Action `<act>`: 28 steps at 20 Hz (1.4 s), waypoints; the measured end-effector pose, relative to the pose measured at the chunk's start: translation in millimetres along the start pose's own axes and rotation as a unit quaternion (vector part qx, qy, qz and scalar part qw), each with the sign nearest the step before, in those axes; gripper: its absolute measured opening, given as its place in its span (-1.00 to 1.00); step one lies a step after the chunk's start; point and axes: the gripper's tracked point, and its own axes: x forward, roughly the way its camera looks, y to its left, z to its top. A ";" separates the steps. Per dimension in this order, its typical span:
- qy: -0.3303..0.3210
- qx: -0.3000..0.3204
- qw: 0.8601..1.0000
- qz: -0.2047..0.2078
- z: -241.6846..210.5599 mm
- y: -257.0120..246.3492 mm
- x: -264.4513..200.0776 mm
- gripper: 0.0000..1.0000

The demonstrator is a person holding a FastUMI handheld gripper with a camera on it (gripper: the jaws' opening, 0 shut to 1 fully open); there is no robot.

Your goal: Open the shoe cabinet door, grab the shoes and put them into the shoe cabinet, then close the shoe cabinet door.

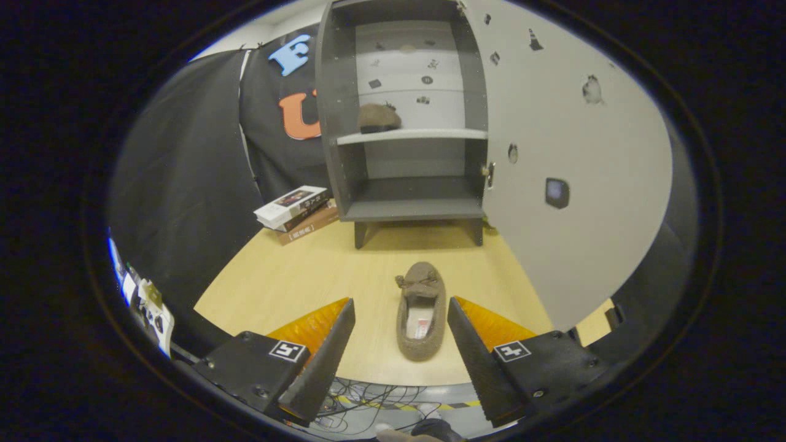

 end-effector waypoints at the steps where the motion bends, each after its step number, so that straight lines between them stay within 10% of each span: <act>1: 0.014 0.002 1.000 0.003 -6.5 0.9 3.7 0.92; 21: 0.133 0.026 0.991 0.017 -38.4 -5.7 34.3 0.90; 24: 0.143 0.013 0.990 0.008 -38.3 -16.7 31.0 0.61; 28: 0.161 0.029 0.986 0.014 -40.3 -12.4 20.5 -0.64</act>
